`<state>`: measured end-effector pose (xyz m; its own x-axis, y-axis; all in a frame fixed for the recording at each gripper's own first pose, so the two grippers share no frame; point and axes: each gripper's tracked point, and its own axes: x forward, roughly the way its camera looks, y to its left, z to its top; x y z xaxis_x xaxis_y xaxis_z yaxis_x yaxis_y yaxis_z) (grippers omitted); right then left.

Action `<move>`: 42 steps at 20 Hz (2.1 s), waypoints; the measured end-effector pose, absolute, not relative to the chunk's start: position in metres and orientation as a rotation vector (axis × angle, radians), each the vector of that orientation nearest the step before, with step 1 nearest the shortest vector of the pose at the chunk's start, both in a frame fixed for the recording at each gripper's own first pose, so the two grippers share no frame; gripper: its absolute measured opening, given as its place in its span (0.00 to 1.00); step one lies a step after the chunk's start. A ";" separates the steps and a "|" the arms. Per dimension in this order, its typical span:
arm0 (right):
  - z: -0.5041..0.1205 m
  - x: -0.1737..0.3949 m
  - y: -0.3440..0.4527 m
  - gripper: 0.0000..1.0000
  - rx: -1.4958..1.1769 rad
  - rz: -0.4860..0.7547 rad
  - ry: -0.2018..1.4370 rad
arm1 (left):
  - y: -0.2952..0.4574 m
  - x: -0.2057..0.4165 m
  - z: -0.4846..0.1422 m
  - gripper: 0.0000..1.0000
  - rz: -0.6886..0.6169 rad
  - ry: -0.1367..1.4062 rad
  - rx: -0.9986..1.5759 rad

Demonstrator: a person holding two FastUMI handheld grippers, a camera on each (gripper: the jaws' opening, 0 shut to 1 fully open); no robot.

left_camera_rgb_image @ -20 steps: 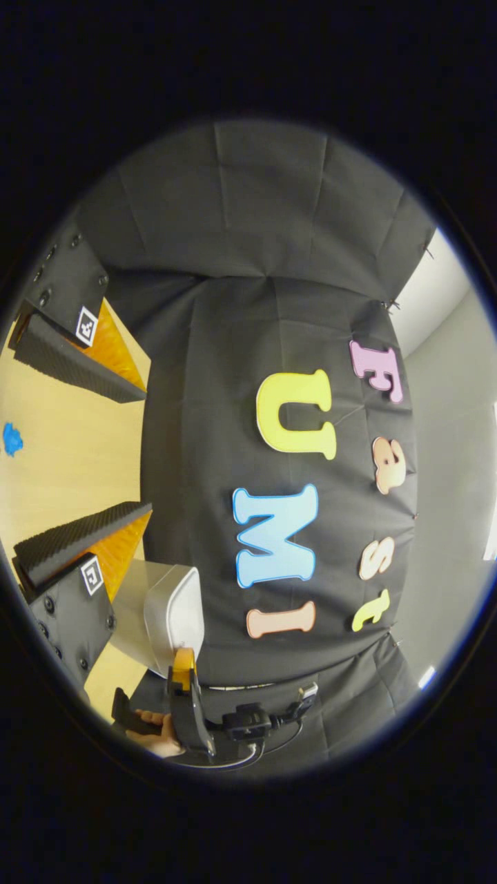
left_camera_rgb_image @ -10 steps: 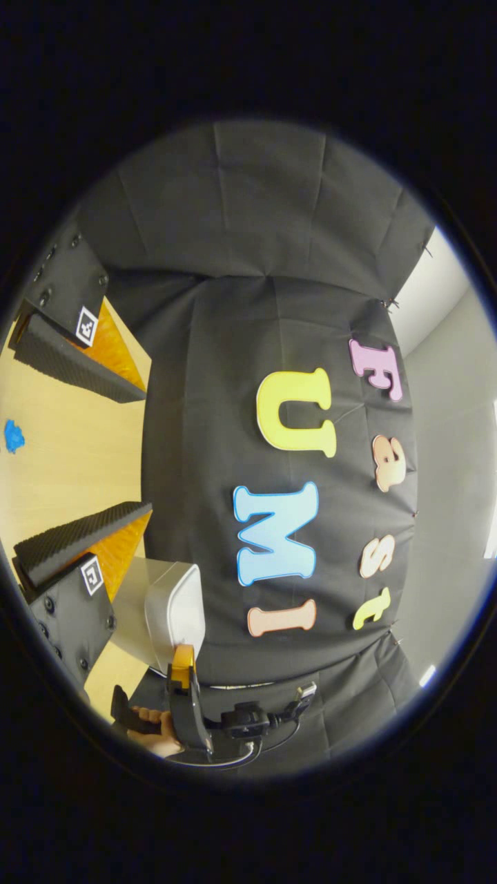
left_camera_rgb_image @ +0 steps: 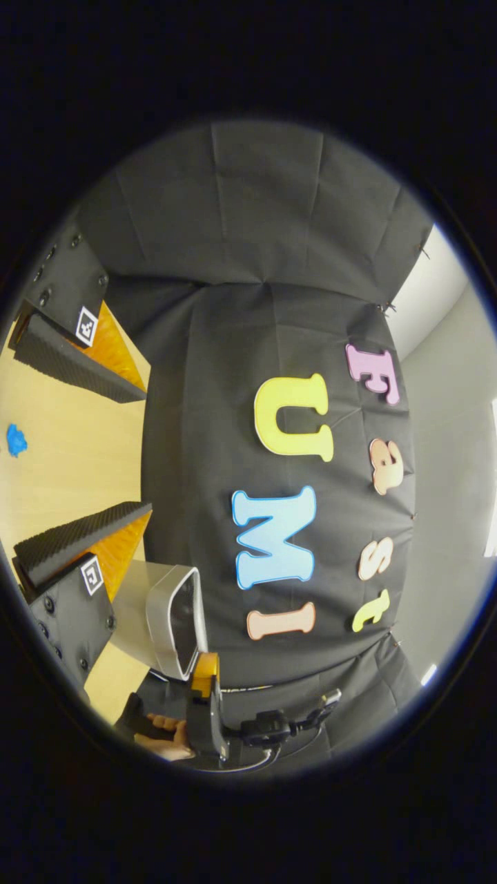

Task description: Press the lid of the desktop garbage bin to open it, pick up the crumpled paper on the desktop and throw it into the bin, then pick up the pop can on the desktop and drop it into the bin, and finally close the garbage bin lid.

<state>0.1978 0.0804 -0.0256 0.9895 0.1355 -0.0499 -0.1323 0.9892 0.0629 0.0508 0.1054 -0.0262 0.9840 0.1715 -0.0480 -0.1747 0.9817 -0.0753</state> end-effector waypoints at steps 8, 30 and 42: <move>-0.020 0.178 0.071 0.01 0.032 0.126 0.034 | 0.099 0.044 -0.027 1.00 0.171 0.038 -0.084; -0.037 0.097 0.112 0.44 0.062 0.087 0.061 | 0.125 0.063 -0.103 1.00 -0.038 0.162 -0.124; -0.026 0.077 0.119 1.00 0.044 0.087 0.008 | 0.128 0.070 -0.176 0.95 -0.060 0.281 -0.152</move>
